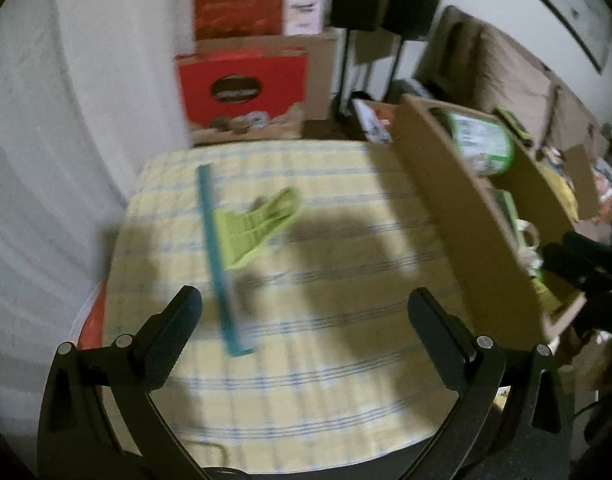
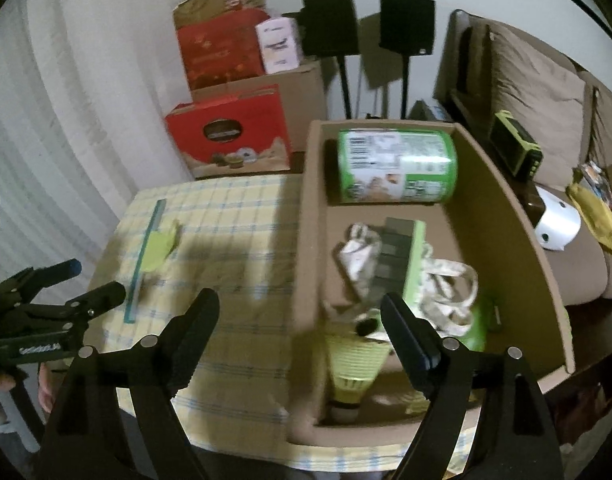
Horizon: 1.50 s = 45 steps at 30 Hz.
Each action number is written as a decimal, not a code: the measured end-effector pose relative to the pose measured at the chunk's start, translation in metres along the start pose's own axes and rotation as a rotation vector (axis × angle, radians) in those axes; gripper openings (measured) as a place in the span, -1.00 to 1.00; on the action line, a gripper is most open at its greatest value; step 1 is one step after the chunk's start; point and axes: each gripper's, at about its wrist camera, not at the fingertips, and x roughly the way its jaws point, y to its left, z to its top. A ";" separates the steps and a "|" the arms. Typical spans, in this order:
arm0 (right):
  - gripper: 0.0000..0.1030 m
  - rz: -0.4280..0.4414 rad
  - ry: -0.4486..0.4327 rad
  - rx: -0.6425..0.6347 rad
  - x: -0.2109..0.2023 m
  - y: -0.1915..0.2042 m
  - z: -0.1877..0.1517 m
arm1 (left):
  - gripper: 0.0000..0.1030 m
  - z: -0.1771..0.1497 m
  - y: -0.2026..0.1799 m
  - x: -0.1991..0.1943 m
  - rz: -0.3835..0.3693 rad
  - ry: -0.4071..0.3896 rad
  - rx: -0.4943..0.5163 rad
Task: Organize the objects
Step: 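Withdraw both grippers from the box back toward the squeegee, then grasp the teal squeegee blade with the left gripper while the right gripper grips its lime handle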
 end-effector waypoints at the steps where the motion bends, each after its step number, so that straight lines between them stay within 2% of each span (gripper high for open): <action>1: 0.63 0.005 0.004 -0.004 0.003 0.004 0.000 | 0.99 -0.003 0.010 0.003 0.007 0.008 -0.020; 9: 0.63 0.057 0.024 -0.039 0.022 0.038 0.003 | 0.99 -0.020 0.057 0.022 0.038 0.035 -0.123; 19: 0.63 0.147 0.061 -0.032 0.060 0.074 0.023 | 0.99 -0.027 0.077 0.059 0.022 0.081 -0.190; 23: 0.57 0.180 0.082 -0.017 0.084 0.083 0.037 | 0.99 -0.024 0.079 0.071 0.022 0.089 -0.202; 26: 0.40 0.193 0.105 -0.023 0.106 0.093 0.046 | 0.99 -0.021 0.081 0.078 0.020 0.090 -0.210; 30: 0.01 0.222 0.144 -0.026 0.135 0.107 0.055 | 0.99 -0.017 0.085 0.085 0.016 0.092 -0.233; 32: -0.04 0.229 0.146 -0.018 0.149 0.112 0.060 | 0.99 -0.016 0.086 0.089 0.009 0.094 -0.244; 34: -0.27 0.260 0.157 0.000 0.162 0.115 0.062 | 0.99 -0.014 0.086 0.092 0.008 0.095 -0.244; 40: -0.43 0.269 0.197 0.033 0.194 0.117 0.062 | 0.99 -0.011 0.089 0.098 0.003 0.099 -0.251; 45: -0.57 0.320 0.224 0.063 0.209 0.119 0.060 | 0.98 -0.008 0.088 0.105 -0.001 0.112 -0.243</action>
